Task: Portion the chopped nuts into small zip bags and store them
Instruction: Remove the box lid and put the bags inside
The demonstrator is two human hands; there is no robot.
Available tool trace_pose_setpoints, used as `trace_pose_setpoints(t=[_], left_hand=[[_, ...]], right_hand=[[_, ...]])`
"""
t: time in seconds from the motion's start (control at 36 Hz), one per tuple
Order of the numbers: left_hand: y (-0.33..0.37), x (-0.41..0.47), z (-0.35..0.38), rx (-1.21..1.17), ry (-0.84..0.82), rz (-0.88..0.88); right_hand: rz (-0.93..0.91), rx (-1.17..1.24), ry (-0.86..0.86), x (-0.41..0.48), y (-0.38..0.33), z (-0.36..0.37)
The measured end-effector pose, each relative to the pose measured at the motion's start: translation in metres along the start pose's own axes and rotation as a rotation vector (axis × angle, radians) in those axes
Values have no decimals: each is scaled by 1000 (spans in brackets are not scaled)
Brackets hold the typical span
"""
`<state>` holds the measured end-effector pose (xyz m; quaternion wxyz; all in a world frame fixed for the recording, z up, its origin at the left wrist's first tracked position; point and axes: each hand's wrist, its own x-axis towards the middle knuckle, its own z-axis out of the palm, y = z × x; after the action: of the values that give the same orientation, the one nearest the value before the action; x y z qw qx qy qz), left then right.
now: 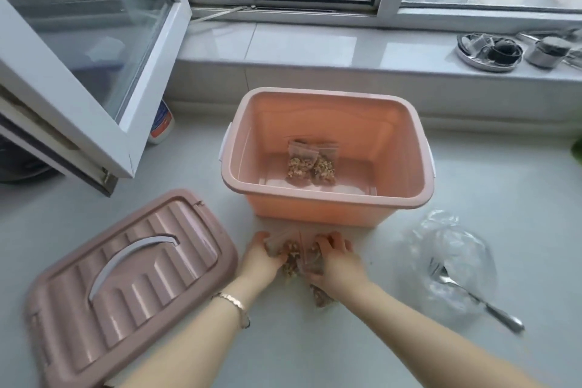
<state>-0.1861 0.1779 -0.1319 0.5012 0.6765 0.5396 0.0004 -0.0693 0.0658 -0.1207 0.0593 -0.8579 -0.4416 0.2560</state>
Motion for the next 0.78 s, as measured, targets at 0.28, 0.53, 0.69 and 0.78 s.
trace_pose_setpoints(t=[0.28,0.53,0.69,0.78], left_hand=[[-1,5,9,-191,9,-58],[16,-7,11,-391,-47,-153],[24,-16,14,-593,-75,-249],[23,-21,14,-647,-95,-209]], right_hand=[[90,112,133,4,3,8],[13,-11,133,13,9,9],[17,218,115,13,18,12],[71,300,105,8,21,6]])
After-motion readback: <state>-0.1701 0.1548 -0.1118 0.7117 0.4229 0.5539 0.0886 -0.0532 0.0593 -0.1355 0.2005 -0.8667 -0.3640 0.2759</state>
